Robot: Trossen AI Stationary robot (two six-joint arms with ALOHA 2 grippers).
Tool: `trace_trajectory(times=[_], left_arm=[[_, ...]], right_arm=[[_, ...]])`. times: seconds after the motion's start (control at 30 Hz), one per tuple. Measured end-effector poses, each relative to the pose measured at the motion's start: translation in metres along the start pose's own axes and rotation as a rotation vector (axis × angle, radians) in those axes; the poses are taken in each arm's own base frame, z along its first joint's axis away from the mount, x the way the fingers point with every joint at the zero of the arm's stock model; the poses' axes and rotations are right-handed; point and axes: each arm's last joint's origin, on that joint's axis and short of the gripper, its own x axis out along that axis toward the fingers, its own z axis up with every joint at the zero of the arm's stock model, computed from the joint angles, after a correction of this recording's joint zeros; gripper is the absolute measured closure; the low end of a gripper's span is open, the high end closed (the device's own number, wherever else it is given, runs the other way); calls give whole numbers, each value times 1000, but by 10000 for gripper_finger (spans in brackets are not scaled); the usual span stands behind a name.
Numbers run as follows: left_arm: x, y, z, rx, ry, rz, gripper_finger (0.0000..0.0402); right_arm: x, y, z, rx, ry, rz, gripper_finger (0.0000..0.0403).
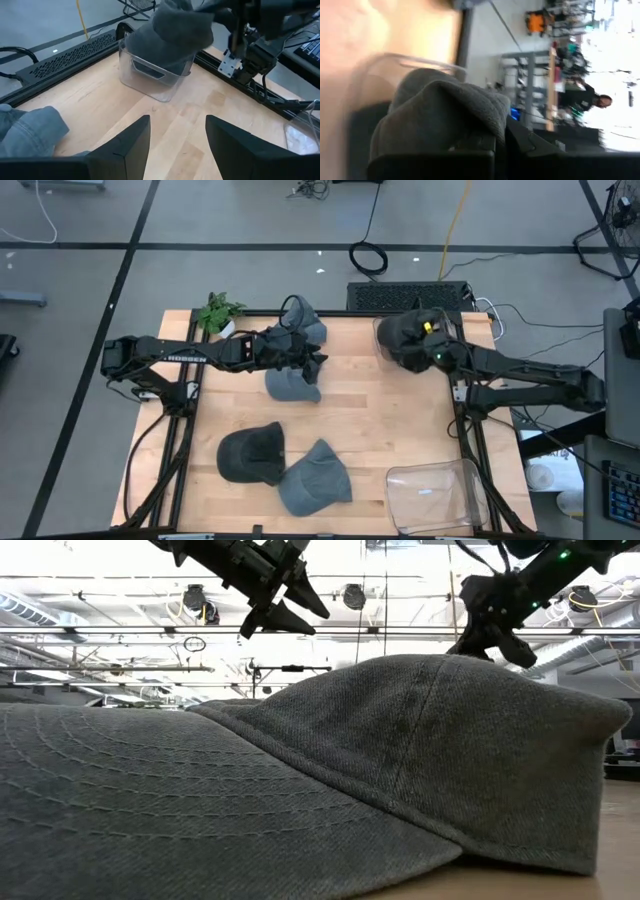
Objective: Pick & Place hat
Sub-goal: Put the right black cap into the top transparent bin
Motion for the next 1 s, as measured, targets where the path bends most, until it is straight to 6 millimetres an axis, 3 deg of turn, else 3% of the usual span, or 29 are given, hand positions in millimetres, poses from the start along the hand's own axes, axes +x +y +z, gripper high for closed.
trace_trajectory(times=[0.33, 0.7, 0.87, 1.0], left_arm=[[0, 0, 0, 6, 0, 1, 201], [0, 0, 0, 5, -1, 1, 201], [0, 0, 0, 5, -1, 2, 201], [0, 0, 0, 5, -1, 2, 201]], right_arm=[[-2, 9, 8, 188, -198, 199, 403], [5, 4, -4, 151, 57, 36, 403], [5, 3, -5, 127, 95, -3, 400], [5, 3, -5, 262, 94, 2, 381]])
